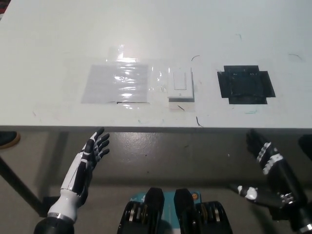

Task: A white switch is kept at the centre of the table close to the robot and the robot uses its right hand to press it to turn it on

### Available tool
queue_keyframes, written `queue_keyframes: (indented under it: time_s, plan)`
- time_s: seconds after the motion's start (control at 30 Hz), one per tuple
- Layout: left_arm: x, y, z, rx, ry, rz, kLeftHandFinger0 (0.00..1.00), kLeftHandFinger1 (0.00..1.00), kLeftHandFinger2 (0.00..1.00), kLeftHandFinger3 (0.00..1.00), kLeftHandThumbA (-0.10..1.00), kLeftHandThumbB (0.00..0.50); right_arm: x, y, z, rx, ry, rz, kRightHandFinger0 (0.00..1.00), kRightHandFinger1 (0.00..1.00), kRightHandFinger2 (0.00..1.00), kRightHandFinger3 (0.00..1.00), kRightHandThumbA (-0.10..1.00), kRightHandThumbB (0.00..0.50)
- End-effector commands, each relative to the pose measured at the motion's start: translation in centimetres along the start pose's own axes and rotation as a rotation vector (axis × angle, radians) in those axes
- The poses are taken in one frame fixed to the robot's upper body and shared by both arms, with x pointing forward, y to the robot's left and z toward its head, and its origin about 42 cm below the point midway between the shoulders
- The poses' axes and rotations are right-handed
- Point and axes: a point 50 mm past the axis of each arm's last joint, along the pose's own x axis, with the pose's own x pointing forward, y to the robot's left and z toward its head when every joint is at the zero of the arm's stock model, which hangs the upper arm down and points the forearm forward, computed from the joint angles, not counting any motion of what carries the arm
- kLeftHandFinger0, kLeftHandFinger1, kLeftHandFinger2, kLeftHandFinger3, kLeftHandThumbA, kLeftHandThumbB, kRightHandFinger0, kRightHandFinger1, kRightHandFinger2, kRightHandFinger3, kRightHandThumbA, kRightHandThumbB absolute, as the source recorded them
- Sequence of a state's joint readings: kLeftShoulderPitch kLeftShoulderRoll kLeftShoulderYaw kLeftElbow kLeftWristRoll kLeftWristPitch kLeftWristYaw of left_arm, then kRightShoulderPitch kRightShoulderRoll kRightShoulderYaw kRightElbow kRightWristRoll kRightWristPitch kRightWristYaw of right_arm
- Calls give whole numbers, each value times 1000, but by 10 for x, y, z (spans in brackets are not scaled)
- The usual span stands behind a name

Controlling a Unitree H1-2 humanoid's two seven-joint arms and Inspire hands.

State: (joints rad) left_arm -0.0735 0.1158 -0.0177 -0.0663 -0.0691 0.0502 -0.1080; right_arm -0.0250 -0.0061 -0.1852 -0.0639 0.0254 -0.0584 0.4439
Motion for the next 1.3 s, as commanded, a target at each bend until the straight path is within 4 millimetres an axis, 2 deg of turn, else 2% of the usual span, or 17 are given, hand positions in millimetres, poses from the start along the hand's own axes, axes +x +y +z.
queue_keyframes:
  time_s: [0.0, 0.03, 0.1, 0.17, 0.33, 0.37, 0.5, 0.67, 0.8, 0.93, 1.27]
  plan:
    - [-1, 0, 8, 11, -27, -50, 1000, 1000, 1000, 1000, 1000, 2, 3, 4, -17, -26, -62, -78, 1000, 1000, 1000, 1000, 981, 75]
    - [0, -1, 9, 13, -25, -48, 1000, 1000, 1000, 1000, 1000, 12, 3, 4, -21, -25, -54, -77, 1000, 1000, 1000, 1000, 976, 84]
    - [-5, -3, 7, 10, -23, -45, 1000, 1000, 1000, 1000, 1000, 0, -1, 3, -28, -25, -29, -82, 1000, 1000, 1000, 1000, 950, 74]
    - [-4, -3, 7, 15, -20, -44, 1000, 1000, 1000, 1000, 1000, 2, -2, 2, -31, -19, -15, -89, 1000, 1000, 1000, 1000, 945, 87]
    - [-9, -1, 3, 12, -17, -33, 1000, 1000, 1000, 1000, 1000, 16, -2, 5, -38, -33, 10, -75, 1000, 1000, 1000, 1000, 930, 80]
    - [-8, -1, 3, 6, -16, -33, 1000, 1000, 1000, 1000, 1000, 23, -2, 5, -38, -36, 12, -70, 1000, 1000, 1000, 1000, 928, 81]
    - [-7, 1, 3, 17, -30, -37, 1000, 1000, 1000, 1000, 1000, 3, 1, 7, -36, -31, 13, -64, 1000, 1000, 1000, 1000, 896, 87]
    - [-8, 1, 2, 18, -26, -33, 1000, 1000, 1000, 1000, 1000, 8, 2, 6, -35, -43, 19, -51, 1000, 1000, 1000, 1000, 856, 73]
    - [-8, 0, 2, 21, -21, -31, 1000, 1000, 1000, 1000, 1000, 12, 4, 6, -33, -62, 21, -49, 1000, 1000, 1000, 1000, 843, 122]
    - [-7, 0, 3, 19, -18, -36, 1000, 1000, 1000, 1000, 1000, 0, 5, 6, -32, -70, 13, -46, 1000, 1000, 1000, 1000, 805, 138]
    - [-8, -1, 4, 29, -11, -38, 1000, 1000, 1000, 1000, 985, 0, 5, 7, -31, -120, 14, -22, 1000, 1000, 1000, 1000, 845, 169]
